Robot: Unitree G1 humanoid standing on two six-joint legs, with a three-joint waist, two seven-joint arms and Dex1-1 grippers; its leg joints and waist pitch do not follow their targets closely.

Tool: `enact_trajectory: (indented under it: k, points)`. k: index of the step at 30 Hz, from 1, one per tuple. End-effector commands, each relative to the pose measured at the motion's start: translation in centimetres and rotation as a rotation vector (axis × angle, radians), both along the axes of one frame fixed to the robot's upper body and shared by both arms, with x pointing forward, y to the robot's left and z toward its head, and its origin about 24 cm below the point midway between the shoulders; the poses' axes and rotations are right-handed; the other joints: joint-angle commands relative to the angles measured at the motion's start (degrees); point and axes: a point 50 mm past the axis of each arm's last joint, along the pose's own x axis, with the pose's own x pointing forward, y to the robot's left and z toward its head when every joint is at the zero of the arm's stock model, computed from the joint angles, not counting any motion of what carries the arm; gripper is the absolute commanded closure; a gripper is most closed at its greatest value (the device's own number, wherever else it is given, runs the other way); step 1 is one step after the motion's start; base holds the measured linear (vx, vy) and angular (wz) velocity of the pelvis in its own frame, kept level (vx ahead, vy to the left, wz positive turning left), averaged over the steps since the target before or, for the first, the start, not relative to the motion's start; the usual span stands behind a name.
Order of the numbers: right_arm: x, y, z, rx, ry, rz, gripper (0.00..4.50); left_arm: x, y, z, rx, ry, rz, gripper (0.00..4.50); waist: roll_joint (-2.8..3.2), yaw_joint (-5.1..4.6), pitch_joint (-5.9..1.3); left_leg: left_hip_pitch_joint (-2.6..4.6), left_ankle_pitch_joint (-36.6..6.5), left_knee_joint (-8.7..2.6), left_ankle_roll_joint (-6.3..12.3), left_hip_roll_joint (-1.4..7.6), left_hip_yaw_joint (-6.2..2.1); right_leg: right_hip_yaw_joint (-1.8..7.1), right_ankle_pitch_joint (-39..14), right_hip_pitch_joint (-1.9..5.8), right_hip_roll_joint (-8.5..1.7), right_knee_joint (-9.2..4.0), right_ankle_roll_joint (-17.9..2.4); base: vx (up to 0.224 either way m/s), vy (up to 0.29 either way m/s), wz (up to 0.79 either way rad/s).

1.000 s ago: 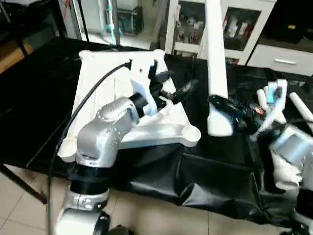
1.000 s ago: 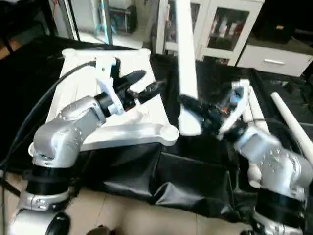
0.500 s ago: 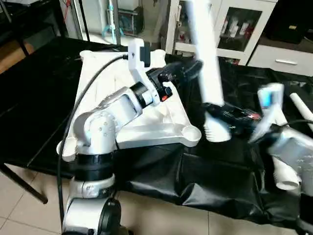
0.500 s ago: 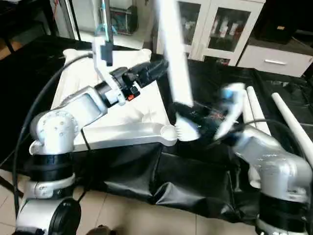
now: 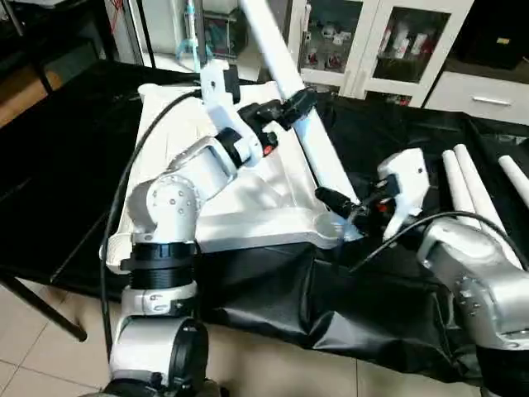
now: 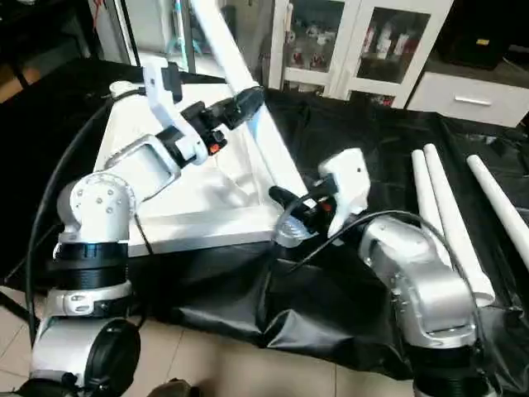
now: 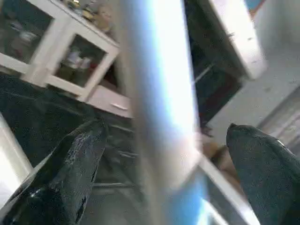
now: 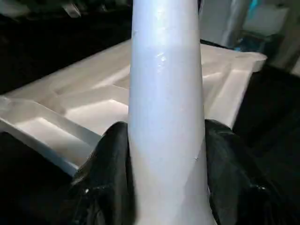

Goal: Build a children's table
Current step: Pick table leg

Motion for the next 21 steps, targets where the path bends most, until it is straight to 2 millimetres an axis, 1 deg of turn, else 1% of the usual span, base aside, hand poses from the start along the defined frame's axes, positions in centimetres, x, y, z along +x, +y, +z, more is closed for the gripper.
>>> enact_trajectory:
  k: [1, 2, 3, 4, 5, 7, 8, 9, 10, 11, 14, 15, 16, 18, 19, 20, 21]
  points:
    - [0.3, -0.1, 0.5, -0.031, -0.045, -0.014, 2.61, -0.3, -0.7, 0.9, -0.032, -0.018, -0.067, 0.0, 0.01, -0.4, -4.26, 1.75, -5.98, -3.71, -0.45, 2.73, -1.55, 1.93, 4.45, 2.51, -2.88, -3.65, -13.33, 0.0, 0.0, 0.0]
    - [0.3, -0.1, 0.6, -0.033, -0.052, -0.013, 2.61, -0.5, -0.8, 0.9, -0.033, -0.023, -0.085, 0.0, 0.01, -0.42, -4.27, 1.7, -6.3, -3.69, -0.3, 2.73, -1.57, 1.94, 4.09, 2.55, -2.94, -3.6, -13.29, 0.0, 0.0, 0.0]
    - [0.4, 0.0, 0.8, -0.036, -0.063, -0.012, 2.61, -0.5, -0.8, 0.8, -0.021, -0.02, -0.079, 0.0, 0.17, -0.44, -4.24, 1.72, -6.45, -3.73, -0.16, 2.73, -1.58, 1.94, 3.74, 2.5, -2.93, -3.67, -13.17, 0.0, 0.0, 0.0]
    - [0.4, 0.1, 0.9, -0.044, -0.073, -0.013, 2.61, -0.4, -0.8, 0.7, -0.017, -0.013, -0.068, 0.0, 0.19, -0.6, -4.25, 1.74, -6.59, -3.71, 0.01, 2.78, -1.62, 1.95, 3.66, 2.48, -2.83, -3.69, -12.98, 0.0, 0.0, 0.0]
    - [0.4, 0.1, 0.9, -0.051, -0.079, -0.014, 2.61, -0.4, -0.8, 0.6, -0.015, -0.009, -0.061, 0.18, 0.15, -0.67, -4.25, 1.68, -6.21, -3.69, 0.06, 2.73, -1.62, 1.94, 3.97, 2.58, -2.83, -3.72, -12.84, 0.0, 0.0, 0.0]
    - [0.3, 0.2, 1.0, -0.099, -0.103, -0.006, 2.61, -0.1, -0.7, 0.3, -0.004, 0.01, -0.031, 0.35, 0.13, -0.62, -4.27, 1.69, -6.06, -3.65, 0.14, 2.78, -1.63, 1.97, 4.07, 2.56, -2.86, -3.69, -12.71, 0.0, 0.0, 0.0]
    - [0.4, 0.4, 0.9, -0.16, -0.129, -0.01, 2.61, 0.0, -0.7, 0.2, -0.009, 0.022, -0.021, 0.35, -0.23, -0.69, -4.26, 1.67, -5.79, -3.63, 0.22, 2.78, -1.6, 1.98, 4.31, 2.59, -2.82, -3.7, -12.59, 0.0, 0.0, 0.0]
    - [0.4, 0.4, 0.9, -0.164, -0.132, -0.011, 2.61, 0.0, -0.7, 0.2, -0.01, 0.022, -0.021, 0.54, -0.09, -0.61, -4.28, 1.69, -5.62, -3.62, 0.15, 2.78, -1.6, 1.98, 4.37, 2.57, -2.86, -3.64, -12.6, 0.0, 0.0, 0.0]
    - [0.5, 0.6, 0.9, -0.197, -0.153, -0.015, 2.61, 0.0, -0.7, 0.1, -0.009, 0.03, -0.016, 0.54, 0.07, -0.61, -4.29, 1.7, -5.38, -3.57, 0.35, 2.74, -1.6, 2.0, 4.36, 2.51, -2.86, -3.62, -12.58, 0.0, 0.0, 0.0]
    - [0.5, 0.9, 0.8, -0.211, -0.162, -0.014, 2.61, 0.1, -0.6, -0.1, -0.004, 0.036, -0.01, 0.76, 0.12, -0.66, -4.29, 1.68, -5.05, -3.54, 0.36, 2.71, -1.61, 1.99, 4.65, 2.49, -2.79, -3.61, -12.49, 0.0, 0.0, 0.0]
    - [0.5, 1.3, 0.6, -0.239, -0.176, -0.015, 2.61, 0.1, -0.4, -0.3, -0.003, 0.044, 0.0, 1.0, 0.12, -0.73, -4.3, 1.72, -5.46, -3.56, 0.53, 2.72, -1.61, 2.0, 4.8, 2.49, -2.75, -3.61, -12.63, 0.0, 0.0, 0.0]
    - [0.6, 1.4, 0.5, -0.241, -0.177, -0.018, 2.61, 0.1, -0.4, -0.3, -0.004, 0.043, 0.001, 1.0, 0.2, -0.72, -4.31, 1.73, -5.48, -3.55, 0.47, 2.72, -1.62, 1.99, 4.84, 2.49, -2.74, -3.59, -12.7, 0.0, 0.0, 0.0]
    - [0.6, 1.4, 0.5, -0.248, -0.179, -0.025, 2.61, 0.1, -0.3, -0.2, -0.011, 0.043, 0.005, 1.21, 0.29, -0.72, -4.31, 1.74, -5.76, -3.56, 0.54, 2.73, -1.63, 2.0, 4.87, 2.47, -2.72, -3.57, -12.81, 0.0, 0.0, 0.0]
    - [0.6, 1.3, 0.4, -0.252, -0.18, -0.043, 2.61, 0.0, -0.2, 0.0, -0.028, 0.048, 0.008, 1.31, 0.05, -0.68, -4.29, 1.82, -5.94, -3.57, 0.54, 2.76, -1.58, 2.02, 5.02, 2.45, -2.7, -3.6, -12.91, 0.0, 0.0, 0.0]
    - [0.6, 1.3, 0.4, -0.253, -0.181, -0.047, 2.61, 0.0, -0.2, 0.0, -0.034, 0.05, 0.004, 1.31, 0.08, -0.6, -4.32, 1.79, -5.89, -3.54, 0.62, 2.76, -1.6, 2.03, 5.19, 2.51, -2.77, -3.52, -13.08, 0.0, 0.0, 0.0]
    - [0.6, 1.2, 0.4, -0.252, -0.181, -0.054, 2.61, -0.1, -0.2, 0.0, -0.04, 0.055, -0.003, 1.51, 0.12, -0.64, -4.3, 1.75, -5.88, -3.58, 0.69, 2.76, -1.61, 2.0, 5.12, 2.48, -2.74, -3.52, -13.09, 0.0, 0.0, 0.0]
    - [0.7, 1.2, 0.4, -0.252, -0.182, -0.058, 2.61, -0.1, -0.1, 0.0, -0.037, 0.061, 0.003, 1.51, -0.03, -0.67, -4.27, 1.74, -5.94, -3.59, 0.73, 2.74, -1.59, 1.99, 4.95, 2.49, -2.71, -3.57, -13.01, 0.0, 0.0, 0.0]
